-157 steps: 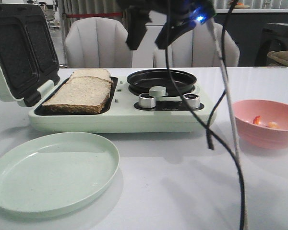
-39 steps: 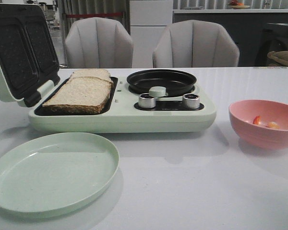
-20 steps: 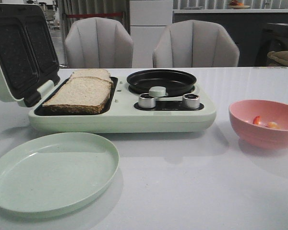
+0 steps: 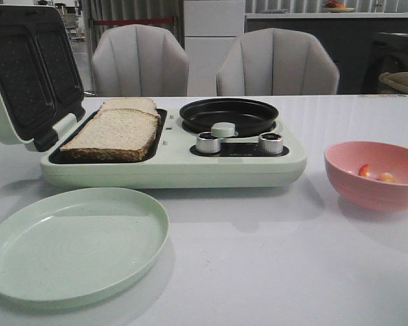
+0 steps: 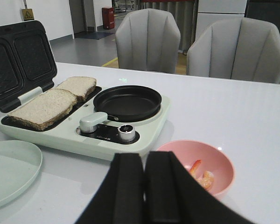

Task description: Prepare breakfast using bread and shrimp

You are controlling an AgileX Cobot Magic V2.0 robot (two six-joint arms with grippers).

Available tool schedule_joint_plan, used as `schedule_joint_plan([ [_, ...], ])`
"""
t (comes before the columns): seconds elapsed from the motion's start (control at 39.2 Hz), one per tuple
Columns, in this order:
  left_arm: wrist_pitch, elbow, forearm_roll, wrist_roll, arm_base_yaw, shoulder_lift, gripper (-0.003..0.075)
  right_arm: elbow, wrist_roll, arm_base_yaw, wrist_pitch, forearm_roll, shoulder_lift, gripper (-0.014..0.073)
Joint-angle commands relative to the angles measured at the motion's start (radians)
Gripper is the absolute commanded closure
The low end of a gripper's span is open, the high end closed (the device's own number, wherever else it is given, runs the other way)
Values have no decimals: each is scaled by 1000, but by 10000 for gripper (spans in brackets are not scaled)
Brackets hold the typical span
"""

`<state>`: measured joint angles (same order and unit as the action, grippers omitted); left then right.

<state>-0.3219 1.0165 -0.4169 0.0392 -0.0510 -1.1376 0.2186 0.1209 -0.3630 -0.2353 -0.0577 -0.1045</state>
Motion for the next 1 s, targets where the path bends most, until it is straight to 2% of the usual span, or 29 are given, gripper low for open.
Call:
schedule_joint_plan([
  [0.0,-3,98,-47,-10,-24,-76,190,28,-1,6,85,0,-10,440],
  [0.15,-36,167,-74,-10,-48,-212,190,28,-1,6,85,0,-10,440],
  [0.31,-105,237,-162,32,-68,-332,190,28,-1,6,85,0,-10,440],
  [0.48,-190,301,-413,227,-103,-439,190,28,-1,6,85,0,-10,440],
  [0.69,-267,314,-670,360,-144,-517,196,28,-1,6,85,0,-10,440],
  [0.84,-384,314,-912,551,-146,-563,349,28,-1,6,85,0,-10,440],
  [0.97,-434,314,-1025,641,-137,-579,468,28,-1,6,84,0,-10,440],
])
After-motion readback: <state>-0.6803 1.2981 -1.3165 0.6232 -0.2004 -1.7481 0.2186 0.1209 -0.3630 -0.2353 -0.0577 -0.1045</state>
